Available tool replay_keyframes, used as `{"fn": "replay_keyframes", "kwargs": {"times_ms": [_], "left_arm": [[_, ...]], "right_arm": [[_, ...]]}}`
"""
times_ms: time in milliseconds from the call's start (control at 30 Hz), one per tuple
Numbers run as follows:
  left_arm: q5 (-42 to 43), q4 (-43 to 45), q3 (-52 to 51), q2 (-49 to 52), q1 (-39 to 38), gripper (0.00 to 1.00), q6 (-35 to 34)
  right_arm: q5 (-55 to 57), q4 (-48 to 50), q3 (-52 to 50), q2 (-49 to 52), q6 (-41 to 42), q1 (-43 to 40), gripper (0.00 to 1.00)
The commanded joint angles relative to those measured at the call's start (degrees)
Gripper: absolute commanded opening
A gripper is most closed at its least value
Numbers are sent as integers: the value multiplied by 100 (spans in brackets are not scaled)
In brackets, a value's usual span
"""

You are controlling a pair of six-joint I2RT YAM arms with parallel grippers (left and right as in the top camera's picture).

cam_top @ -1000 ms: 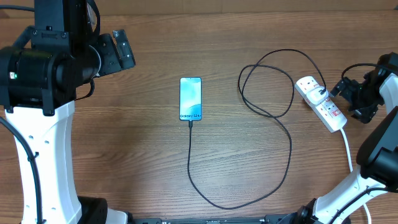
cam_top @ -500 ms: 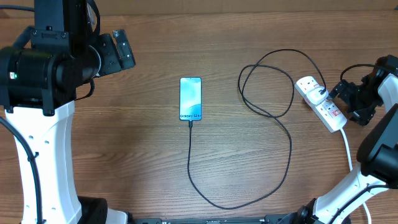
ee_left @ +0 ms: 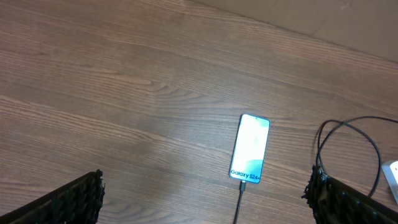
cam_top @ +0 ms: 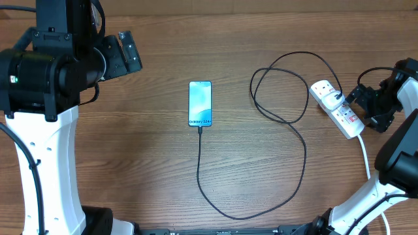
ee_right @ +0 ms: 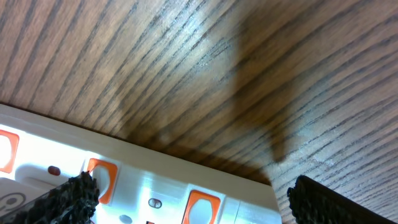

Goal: Plug charger to phone and switch on socket

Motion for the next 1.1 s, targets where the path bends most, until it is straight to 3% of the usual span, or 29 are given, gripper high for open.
{"fn": "replay_keyframes", "kwargs": {"times_ms": [0,1067], "left_arm": [[-94,11,26,9,17,100,-55],[-94,11,26,9,17,100,-55]], "right_arm": [[-35,-114,-48,68,-31,15,100],[72,212,-46,68,57,-37,100]]}}
